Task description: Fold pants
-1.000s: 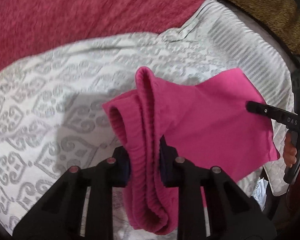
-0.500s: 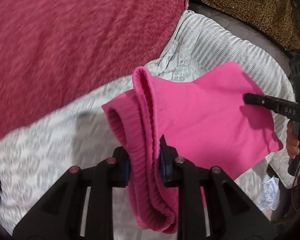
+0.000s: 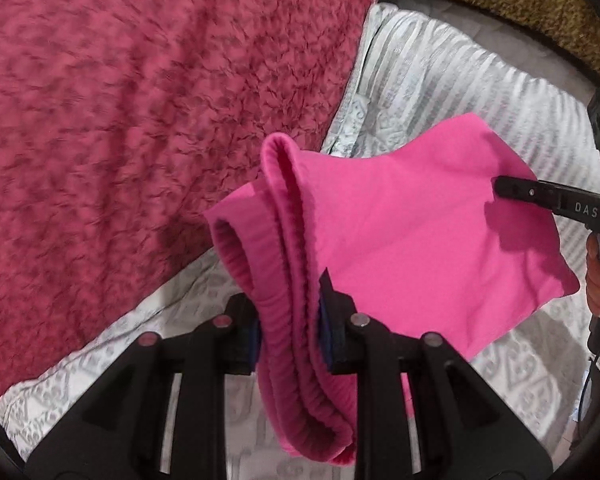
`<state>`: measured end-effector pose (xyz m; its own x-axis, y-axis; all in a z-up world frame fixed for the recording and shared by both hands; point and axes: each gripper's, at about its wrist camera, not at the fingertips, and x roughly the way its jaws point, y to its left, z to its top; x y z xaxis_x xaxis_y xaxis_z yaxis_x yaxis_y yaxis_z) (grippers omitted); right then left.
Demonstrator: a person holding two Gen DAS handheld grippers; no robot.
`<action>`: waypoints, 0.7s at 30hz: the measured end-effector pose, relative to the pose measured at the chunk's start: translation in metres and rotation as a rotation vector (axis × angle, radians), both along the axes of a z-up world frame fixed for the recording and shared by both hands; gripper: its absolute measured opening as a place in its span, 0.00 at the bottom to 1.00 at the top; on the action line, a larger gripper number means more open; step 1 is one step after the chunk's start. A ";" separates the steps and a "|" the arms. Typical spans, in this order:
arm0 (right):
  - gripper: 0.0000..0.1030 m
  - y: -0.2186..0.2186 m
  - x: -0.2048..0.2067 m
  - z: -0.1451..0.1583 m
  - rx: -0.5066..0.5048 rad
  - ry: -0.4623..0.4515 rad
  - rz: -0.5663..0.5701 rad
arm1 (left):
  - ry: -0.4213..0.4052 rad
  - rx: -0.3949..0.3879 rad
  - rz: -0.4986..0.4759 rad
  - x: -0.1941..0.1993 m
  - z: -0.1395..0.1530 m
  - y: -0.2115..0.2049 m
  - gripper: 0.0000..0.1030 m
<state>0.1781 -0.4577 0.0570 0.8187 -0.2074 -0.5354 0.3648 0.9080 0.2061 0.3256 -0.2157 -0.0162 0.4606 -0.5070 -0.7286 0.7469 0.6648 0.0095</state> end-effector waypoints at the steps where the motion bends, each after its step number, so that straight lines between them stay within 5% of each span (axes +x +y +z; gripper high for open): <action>1: 0.13 -0.005 0.007 -0.004 -0.003 0.003 -0.004 | 0.001 0.009 0.003 0.007 -0.008 -0.008 0.25; 8: 0.21 -0.059 0.061 -0.069 0.030 0.094 -0.083 | -0.107 0.199 0.137 0.051 -0.096 -0.052 0.53; 10: 0.28 -0.072 0.063 -0.097 0.059 0.113 -0.132 | -0.118 0.171 0.135 0.052 -0.112 -0.049 0.66; 12: 0.30 -0.085 0.050 -0.111 0.158 0.016 -0.106 | -0.169 0.141 0.138 0.046 -0.119 -0.045 0.75; 14: 0.31 -0.092 0.046 -0.110 0.216 -0.003 -0.107 | -0.184 0.115 0.130 0.043 -0.123 -0.041 0.75; 21: 0.37 -0.072 0.035 -0.102 0.077 -0.013 -0.195 | -0.156 0.100 0.143 0.043 -0.119 -0.036 0.77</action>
